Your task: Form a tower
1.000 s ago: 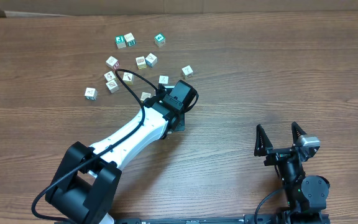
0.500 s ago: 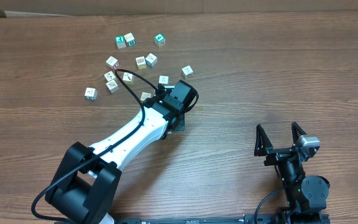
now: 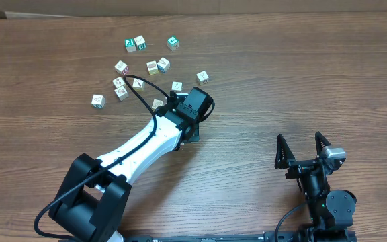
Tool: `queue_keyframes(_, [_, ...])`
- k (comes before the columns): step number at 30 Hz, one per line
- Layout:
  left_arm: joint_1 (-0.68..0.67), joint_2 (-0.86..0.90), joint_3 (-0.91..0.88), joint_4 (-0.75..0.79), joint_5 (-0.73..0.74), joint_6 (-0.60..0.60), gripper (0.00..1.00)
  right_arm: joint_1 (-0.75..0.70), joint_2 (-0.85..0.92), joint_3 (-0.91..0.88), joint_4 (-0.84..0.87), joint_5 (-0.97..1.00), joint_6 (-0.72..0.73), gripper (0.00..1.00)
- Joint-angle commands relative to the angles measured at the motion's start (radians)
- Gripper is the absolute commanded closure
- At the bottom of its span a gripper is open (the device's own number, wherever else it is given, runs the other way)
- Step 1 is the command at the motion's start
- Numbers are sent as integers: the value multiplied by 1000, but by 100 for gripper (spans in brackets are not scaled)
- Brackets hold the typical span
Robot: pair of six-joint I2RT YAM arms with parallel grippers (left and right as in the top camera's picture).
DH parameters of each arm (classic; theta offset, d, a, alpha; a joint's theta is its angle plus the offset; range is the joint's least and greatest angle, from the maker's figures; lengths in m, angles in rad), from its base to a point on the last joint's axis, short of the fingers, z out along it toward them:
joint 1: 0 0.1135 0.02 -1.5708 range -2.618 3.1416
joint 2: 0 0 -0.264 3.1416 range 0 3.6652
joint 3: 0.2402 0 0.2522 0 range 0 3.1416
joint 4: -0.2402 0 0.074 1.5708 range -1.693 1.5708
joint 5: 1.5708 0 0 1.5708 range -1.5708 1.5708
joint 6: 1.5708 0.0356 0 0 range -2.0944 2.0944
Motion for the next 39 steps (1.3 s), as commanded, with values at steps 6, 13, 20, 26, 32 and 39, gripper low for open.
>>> queue_keyframes(6, [-21, -22, -10, -3, -40, -26, 82, -3, -10, -10, 5, -5, 3, 0])
queue_keyframes(13, [-21, -40, -10, 4, -47, -29, 83, -3, -10, -10, 5, -5, 3, 0])
queue_keyframes(20, [-19, -42, -10, 14, -50, -33, 82, -3, -10, -10, 5, -5, 3, 0])
queue_keyframes(26, [-13, -42, -10, 11, -50, -39, 82, -3, -10, -10, 5, -5, 3, 0])
queue_keyframes(32, [-13, -42, -10, 6, -50, -41, 80, -3, -10, -10, 5, -5, 3, 0])
queue_keyframes(39, [-13, -40, -10, -2, -51, -48, 78, -3, -10, -10, 5, -5, 3, 0])
